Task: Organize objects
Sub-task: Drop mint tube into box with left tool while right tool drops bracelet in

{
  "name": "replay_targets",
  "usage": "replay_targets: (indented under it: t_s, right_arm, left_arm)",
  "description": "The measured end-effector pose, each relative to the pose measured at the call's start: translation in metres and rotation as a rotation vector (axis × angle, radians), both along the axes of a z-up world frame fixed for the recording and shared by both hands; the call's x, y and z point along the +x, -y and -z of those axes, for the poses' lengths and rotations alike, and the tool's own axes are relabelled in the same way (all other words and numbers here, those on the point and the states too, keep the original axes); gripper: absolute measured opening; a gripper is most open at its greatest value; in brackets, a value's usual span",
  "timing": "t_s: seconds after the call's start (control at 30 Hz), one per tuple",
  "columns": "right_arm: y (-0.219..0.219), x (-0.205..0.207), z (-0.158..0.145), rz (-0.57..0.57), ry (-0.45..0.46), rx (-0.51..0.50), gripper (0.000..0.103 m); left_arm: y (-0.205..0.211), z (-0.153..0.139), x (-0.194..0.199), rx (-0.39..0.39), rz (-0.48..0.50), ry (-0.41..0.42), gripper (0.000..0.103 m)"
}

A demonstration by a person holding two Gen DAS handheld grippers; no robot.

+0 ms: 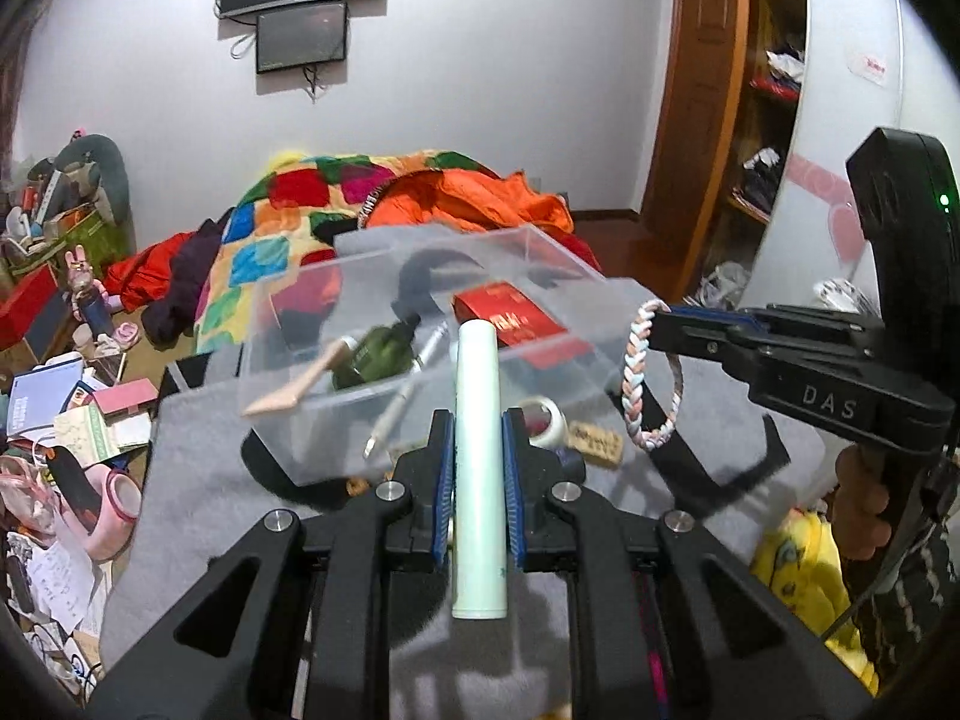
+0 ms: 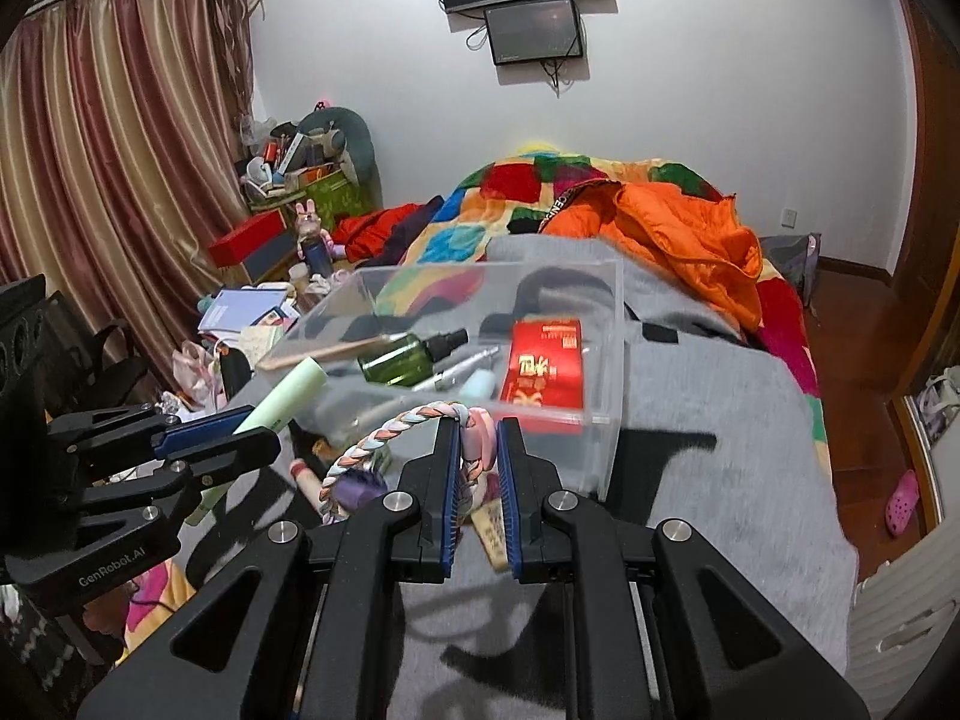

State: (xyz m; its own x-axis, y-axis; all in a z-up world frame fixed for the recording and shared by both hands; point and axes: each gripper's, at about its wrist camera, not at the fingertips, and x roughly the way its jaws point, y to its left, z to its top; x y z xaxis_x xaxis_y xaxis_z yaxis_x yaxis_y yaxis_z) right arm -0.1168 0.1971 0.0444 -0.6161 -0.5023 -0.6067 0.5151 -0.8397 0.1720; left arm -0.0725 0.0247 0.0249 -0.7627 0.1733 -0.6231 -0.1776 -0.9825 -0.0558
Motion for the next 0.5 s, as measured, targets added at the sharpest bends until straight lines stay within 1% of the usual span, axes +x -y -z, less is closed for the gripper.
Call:
replay_targets:
  t_s: [0.5]
  right_arm:
    - [0.01, -0.042, -0.011, 0.045, -0.01, -0.017, 0.011]
  left_arm:
    - [0.017, -0.012, -0.042, 0.038, -0.059, -0.01, 0.015]
